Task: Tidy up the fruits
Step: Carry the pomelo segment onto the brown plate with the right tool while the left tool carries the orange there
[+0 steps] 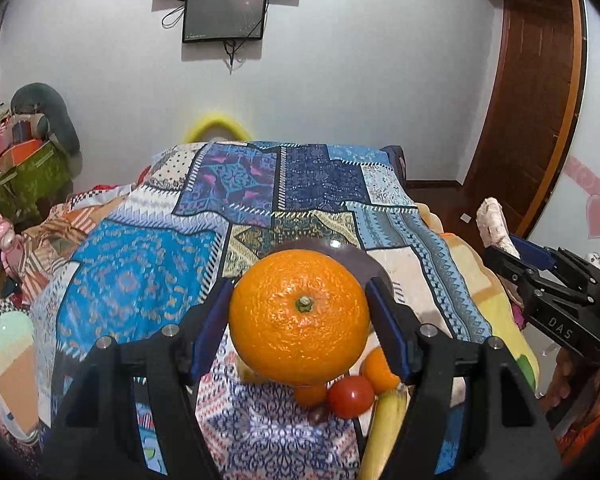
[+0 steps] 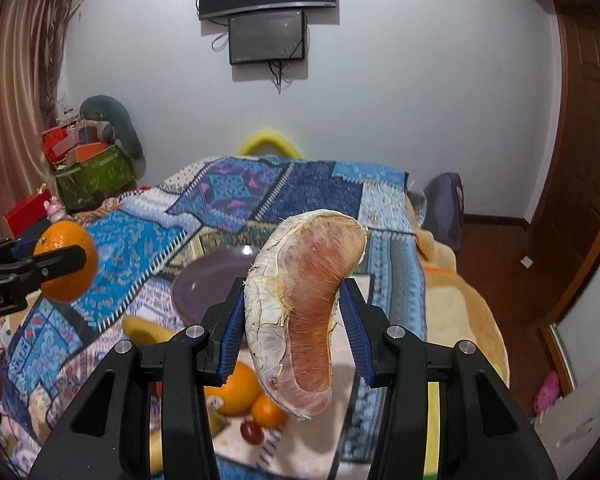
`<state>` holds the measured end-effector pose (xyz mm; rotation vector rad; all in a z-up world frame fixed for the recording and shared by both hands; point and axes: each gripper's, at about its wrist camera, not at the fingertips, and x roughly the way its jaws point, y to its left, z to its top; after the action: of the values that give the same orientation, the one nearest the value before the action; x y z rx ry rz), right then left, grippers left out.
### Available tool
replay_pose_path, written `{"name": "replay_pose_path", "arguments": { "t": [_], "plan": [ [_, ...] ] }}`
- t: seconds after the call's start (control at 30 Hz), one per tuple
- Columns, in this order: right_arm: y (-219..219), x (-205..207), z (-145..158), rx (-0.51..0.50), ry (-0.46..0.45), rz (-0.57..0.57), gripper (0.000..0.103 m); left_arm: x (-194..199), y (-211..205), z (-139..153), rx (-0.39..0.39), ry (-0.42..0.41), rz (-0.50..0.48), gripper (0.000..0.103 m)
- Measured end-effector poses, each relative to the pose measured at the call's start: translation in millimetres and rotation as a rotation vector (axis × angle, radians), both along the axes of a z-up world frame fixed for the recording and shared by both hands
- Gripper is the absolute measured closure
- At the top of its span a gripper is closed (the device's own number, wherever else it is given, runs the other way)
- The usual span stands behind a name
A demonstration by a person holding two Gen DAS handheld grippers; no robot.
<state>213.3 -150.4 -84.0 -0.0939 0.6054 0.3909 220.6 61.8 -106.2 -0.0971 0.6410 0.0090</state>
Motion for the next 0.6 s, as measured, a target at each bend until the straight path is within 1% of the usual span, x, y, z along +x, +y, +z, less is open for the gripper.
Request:
{"name": "replay_pose_path", "arguments": {
  "t": [0.1, 0.3, 0.6],
  "plan": [
    [5.3, 9.9, 0.7, -0.001, -0.011, 0.002, 0.060, 13.8, -0.7, -0.4, 0.015, -0.004, 0.004, 0.036],
    [14.7, 32.7, -5.4, -0.008, -0.005, 0.005, 0.060, 39.5, 2.6, -5.3, 0.021, 0.002, 0.012, 0.036],
    [26.3, 68.6, -29.5, -0.044, 0.045, 0.011, 0.060, 83.2, 12.6, -27.2, 0.031, 0.047, 0.029, 0.036]
  ]
}}
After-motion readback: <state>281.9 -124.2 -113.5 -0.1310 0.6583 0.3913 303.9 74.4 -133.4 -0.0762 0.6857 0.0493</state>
